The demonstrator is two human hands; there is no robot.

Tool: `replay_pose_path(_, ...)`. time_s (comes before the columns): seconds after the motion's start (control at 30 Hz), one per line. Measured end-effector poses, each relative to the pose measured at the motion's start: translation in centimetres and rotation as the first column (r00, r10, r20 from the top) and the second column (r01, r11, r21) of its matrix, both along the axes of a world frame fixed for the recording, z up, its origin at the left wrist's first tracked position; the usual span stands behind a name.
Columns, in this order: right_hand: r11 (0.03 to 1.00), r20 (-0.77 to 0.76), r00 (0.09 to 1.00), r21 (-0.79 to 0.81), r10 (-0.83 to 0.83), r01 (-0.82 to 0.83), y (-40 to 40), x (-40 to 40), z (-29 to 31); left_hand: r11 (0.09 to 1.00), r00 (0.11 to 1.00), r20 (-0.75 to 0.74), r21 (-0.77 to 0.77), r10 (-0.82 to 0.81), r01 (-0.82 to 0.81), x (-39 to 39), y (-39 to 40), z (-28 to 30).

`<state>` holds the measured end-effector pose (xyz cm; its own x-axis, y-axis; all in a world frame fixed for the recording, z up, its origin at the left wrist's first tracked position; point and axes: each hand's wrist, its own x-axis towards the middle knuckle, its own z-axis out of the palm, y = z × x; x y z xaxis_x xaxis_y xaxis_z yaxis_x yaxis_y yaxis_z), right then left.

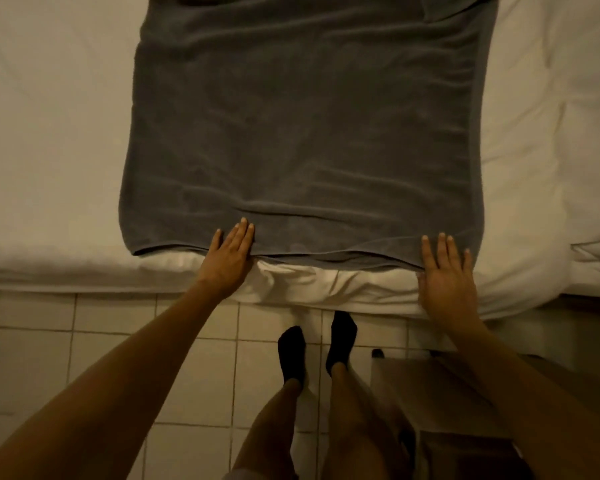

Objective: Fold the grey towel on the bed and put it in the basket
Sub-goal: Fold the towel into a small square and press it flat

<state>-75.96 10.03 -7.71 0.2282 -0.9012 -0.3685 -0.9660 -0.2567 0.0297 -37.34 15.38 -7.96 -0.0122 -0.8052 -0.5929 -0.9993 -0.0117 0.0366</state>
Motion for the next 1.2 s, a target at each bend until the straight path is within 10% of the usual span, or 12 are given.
replay_pose_path(0.53,0.992,0.055,0.991,-0.047,0.123,-0.12,-1.8,-0.5,-2.6,0.933,0.996,-0.045,-0.349,0.075,-0.086,3.4,-0.4,-2.5)
replay_pose_path(1.2,0.995,-0.015,1.0,-0.098,-0.002,0.001,-3.8,1.7,-1.9,0.953,0.979,0.126,-0.276,0.163,-0.123,8.9,-0.8,-2.5)
